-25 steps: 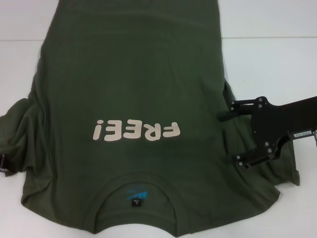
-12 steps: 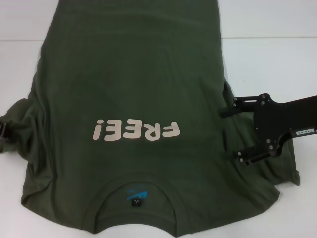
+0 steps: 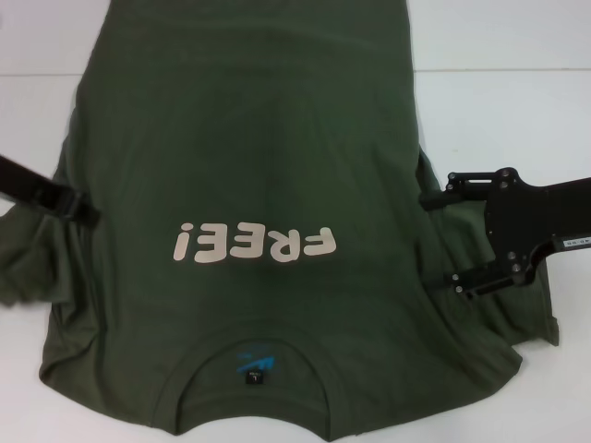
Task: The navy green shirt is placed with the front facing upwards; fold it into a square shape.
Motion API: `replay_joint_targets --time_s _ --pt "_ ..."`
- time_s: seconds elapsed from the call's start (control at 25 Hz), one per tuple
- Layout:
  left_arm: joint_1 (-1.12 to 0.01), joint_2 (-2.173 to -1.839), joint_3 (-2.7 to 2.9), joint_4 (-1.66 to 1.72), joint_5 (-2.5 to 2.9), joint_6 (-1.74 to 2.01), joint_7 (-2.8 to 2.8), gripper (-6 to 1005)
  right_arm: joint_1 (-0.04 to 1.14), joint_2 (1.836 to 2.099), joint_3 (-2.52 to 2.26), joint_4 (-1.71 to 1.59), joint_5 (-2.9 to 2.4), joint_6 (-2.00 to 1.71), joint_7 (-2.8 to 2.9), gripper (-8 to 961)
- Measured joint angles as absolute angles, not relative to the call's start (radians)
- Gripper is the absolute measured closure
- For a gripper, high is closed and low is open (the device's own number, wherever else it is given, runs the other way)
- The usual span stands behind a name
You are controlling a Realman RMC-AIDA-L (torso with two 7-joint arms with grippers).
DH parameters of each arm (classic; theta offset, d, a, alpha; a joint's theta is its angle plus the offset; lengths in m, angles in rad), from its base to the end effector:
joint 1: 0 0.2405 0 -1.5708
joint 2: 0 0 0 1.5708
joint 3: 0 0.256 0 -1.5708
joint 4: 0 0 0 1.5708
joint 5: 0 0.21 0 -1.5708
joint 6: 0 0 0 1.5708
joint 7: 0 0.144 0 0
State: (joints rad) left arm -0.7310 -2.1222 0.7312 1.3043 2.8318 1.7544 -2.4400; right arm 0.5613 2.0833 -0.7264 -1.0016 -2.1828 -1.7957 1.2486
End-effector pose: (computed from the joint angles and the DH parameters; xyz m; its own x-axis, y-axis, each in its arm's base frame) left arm -0.2208 0.3683 0.0782 0.5267 0.8497 0.0249 0.7598 -0.4575 -0.4619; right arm 0.2277 0.3281 0.0374 0.9664 0.0360 -0.2545 -0.0061 -0.9866 -0.1627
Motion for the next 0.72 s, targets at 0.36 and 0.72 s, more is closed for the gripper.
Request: replay_joint_targets --time_s 0.36,0.72 --pt "-0.769 -2.168 0.933 1.265 2.807 1.706 -2.506 949 0.549 2.084 -0.724 -1.002 -2.183 -1.800 1.244 9" --pt "-0.662 -2.139 0.902 1.341 2.851 1.705 -2.560 939 0.531 2.085 -0.724 -1.009 -2.181 -1.800 1.232 8"
